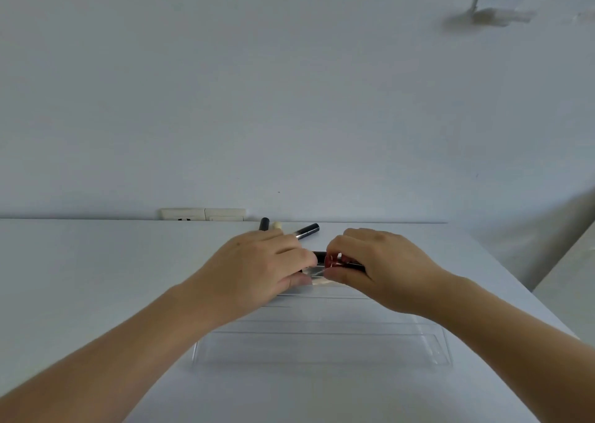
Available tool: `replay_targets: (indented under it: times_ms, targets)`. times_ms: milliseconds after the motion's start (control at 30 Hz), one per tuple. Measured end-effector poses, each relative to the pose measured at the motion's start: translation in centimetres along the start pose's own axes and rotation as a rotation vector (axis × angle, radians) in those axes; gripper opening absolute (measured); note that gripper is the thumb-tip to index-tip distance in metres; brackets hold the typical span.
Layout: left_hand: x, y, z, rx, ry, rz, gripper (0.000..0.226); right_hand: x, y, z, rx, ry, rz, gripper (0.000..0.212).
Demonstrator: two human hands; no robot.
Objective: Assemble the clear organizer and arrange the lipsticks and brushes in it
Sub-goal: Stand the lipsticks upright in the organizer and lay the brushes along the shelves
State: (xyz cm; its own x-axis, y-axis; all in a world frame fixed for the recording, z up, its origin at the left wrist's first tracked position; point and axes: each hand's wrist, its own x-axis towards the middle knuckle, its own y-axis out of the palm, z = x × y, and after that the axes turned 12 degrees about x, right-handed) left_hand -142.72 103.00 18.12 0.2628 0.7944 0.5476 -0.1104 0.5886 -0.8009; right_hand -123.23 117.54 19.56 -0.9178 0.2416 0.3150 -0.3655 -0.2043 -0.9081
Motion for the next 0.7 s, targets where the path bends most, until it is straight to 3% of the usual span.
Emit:
replay_targets:
  times_ms: [300, 400, 700]
  targets:
    - [-0.6, 0.5, -0.1, -0.021, 0.019, -0.043, 0.032, -1.2, 1.6, 0.2, -0.05, -0.015, -0.071, 0.046]
    - [-0.7, 0.3, -0.3, -0.026, -0.001, -0.055, 0.035, -1.6, 1.9, 0.4, -0.037, -0.052, -0.105, 0.042]
    - [-2.3, -0.8, 0.0, -0.157, -0.186, 0.211, 0.051, -2.2, 1.9, -0.1, 0.023, -0.098, -0.198, 0.033]
